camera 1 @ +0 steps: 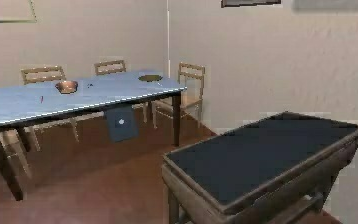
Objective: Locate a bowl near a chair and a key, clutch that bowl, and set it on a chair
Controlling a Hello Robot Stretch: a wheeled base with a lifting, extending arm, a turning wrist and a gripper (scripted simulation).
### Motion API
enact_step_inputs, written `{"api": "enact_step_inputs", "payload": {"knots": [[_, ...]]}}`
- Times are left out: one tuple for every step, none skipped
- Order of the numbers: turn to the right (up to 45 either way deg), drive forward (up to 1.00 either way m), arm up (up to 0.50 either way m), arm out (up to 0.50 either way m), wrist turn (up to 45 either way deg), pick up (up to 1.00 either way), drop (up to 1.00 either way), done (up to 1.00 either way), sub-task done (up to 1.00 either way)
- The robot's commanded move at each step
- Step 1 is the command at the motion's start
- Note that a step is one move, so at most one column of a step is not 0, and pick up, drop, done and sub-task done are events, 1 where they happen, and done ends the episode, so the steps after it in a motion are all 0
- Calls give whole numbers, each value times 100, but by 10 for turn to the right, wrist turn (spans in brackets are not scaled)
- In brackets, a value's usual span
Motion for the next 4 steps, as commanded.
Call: {"api": "enact_step_inputs", "payload": {"knots": [[-300,0,0,0,0,0,0,0,0],[0,100,0,0,0,0,0,0,0],[0,45,0,0,0,0,0,0,0],[-450,0,0,0,0,0,0,0,0]]}}
